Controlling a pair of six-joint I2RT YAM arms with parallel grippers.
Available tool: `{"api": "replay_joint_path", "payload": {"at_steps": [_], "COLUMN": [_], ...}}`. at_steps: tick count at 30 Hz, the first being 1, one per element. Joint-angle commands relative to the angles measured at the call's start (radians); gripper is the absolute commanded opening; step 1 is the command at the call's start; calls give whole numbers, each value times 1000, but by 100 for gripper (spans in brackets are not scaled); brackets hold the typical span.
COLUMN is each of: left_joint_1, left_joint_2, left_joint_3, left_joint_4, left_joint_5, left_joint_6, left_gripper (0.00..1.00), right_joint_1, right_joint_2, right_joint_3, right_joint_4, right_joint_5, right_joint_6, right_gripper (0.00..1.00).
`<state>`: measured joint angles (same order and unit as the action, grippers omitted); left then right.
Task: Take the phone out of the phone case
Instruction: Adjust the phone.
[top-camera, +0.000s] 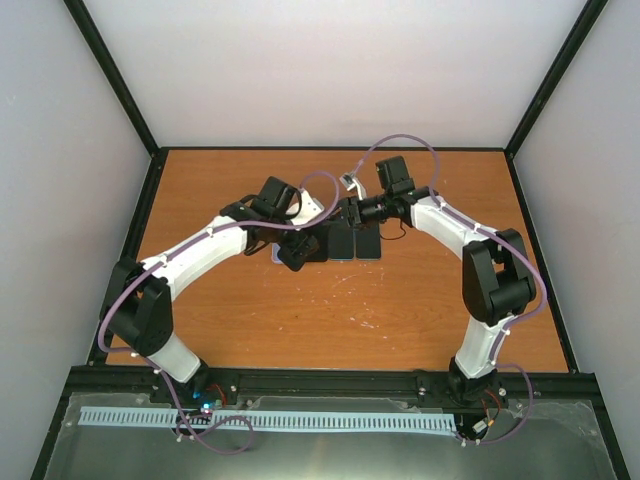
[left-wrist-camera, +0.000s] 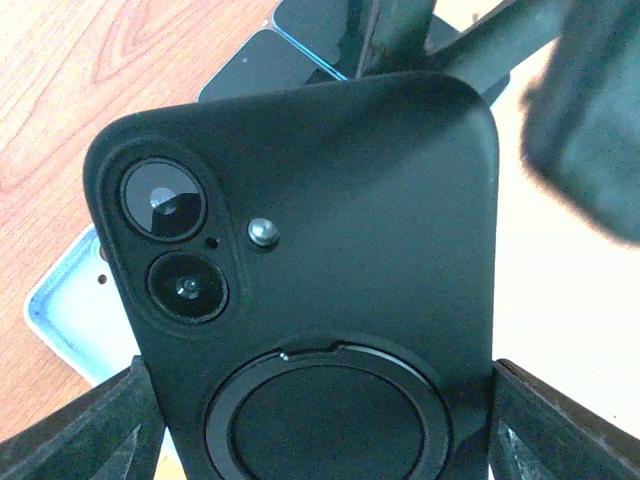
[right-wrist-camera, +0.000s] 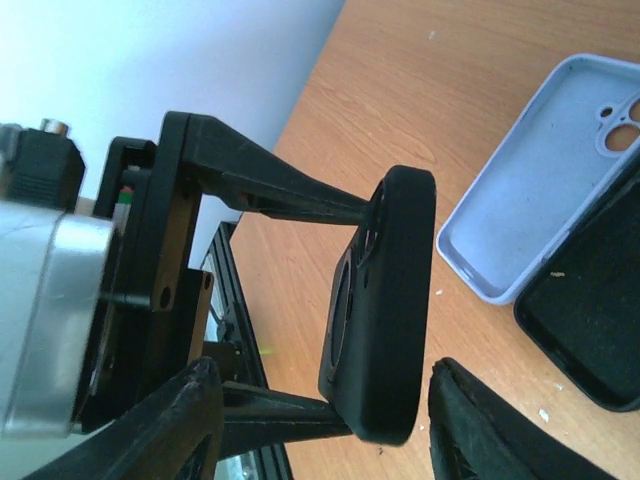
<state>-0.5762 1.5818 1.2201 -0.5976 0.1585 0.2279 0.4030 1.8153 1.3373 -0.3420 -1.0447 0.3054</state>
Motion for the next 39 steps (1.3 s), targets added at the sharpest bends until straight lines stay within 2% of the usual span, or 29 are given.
{"api": "replay_joint_path", "payload": {"at_steps": [1, 6, 10, 12, 13, 17, 18, 25, 30, 36, 39], "left_joint_1": [-29, -39, -53, -57, -57, -57, -57, -75, -190, -272, -299], "left_joint_2": [3, 9, 8, 8, 9, -26, -36, -28, -36, 15, 47], "left_joint_3": [85, 104, 113, 116, 120, 88, 79, 91, 11, -17, -37], "left_joint_4": [26, 25, 29, 34, 36, 89, 107, 102, 174, 212, 252], "left_joint_5": [-15, -20, -38, -59, -78, -180, -201, -302, -466, -617, -711], "left_joint_6": [25, 35, 46, 47, 45, 51, 60, 119, 216, 273, 312], "left_gripper": [34, 33, 33, 37, 47, 98, 99, 100, 100, 88, 78], "right_joint_1": [17, 18, 19, 16, 13, -24, -38, -112, -157, -183, -184], "right_joint_2": [20, 27, 31, 30, 25, -6, -13, -50, -64, -96, -109], "right_joint_3": [21, 22, 31, 43, 46, 22, 11, -45, -94, -170, -180], "right_joint_4": [-3, -16, -19, -30, -31, 38, 65, 215, 325, 414, 426], "right_joint_5": [-7, -15, -25, -22, -19, -21, -24, -48, -61, -63, -56], "right_joint_6": [4, 2, 17, 17, 19, 107, 140, 338, 507, 660, 695], "right_gripper": [49, 24, 10, 3, 3, 3, 3, 3, 3, 3, 3]}}
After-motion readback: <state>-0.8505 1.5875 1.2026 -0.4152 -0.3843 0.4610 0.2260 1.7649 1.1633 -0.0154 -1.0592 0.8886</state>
